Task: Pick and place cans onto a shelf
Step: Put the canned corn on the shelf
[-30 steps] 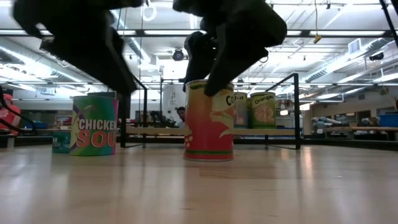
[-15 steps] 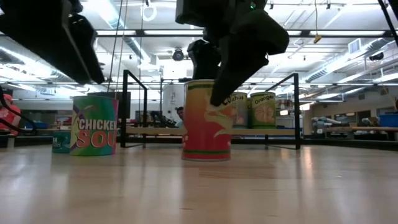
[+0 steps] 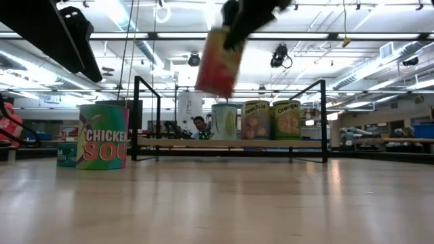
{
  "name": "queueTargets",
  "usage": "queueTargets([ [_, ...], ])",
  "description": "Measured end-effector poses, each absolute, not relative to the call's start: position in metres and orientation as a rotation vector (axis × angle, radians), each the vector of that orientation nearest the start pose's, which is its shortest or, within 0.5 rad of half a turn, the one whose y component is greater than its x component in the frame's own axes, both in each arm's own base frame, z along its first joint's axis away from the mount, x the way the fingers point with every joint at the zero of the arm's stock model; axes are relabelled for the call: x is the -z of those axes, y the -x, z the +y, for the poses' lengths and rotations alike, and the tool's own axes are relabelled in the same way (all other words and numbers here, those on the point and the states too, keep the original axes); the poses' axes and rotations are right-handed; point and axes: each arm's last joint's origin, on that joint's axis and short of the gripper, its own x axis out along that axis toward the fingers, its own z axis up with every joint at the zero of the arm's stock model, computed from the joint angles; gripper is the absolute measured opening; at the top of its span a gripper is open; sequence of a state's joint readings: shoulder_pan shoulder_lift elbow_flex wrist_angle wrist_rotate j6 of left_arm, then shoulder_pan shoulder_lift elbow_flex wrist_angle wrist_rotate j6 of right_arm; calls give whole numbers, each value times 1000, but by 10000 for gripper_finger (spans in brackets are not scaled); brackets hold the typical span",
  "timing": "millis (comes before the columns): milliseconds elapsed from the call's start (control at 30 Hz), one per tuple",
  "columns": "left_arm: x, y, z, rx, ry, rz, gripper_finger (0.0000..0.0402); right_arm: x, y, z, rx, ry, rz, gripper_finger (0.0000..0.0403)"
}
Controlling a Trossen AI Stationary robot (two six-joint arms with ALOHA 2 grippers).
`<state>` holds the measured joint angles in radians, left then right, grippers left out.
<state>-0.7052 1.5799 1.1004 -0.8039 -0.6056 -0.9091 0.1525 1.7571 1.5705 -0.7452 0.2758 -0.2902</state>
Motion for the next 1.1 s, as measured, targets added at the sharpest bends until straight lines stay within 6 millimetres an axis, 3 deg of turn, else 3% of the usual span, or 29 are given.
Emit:
queueTargets([
  [100,-220,-236,-175,-371,55,925,396,-329,-370,22,78,447,848,342],
  [300,-220,-239,-170,-387,51,925,396,-367,-377,-44,187,408,769,342],
  [400,-220,-240,-169,-387,37,925,396,-370,-385,-78,190,359,772,342],
  [500,-220,-241,-167,-391,34,926,396,-364,-389,-101,137,269,791,342],
  [733,-220,-240,-166,-403,17,926,396,-338,-397,-101,136,336,924,342],
  [1100,-220,-242,-165,-416,22,914,396,-342,-390,-145,234,301,866,344],
])
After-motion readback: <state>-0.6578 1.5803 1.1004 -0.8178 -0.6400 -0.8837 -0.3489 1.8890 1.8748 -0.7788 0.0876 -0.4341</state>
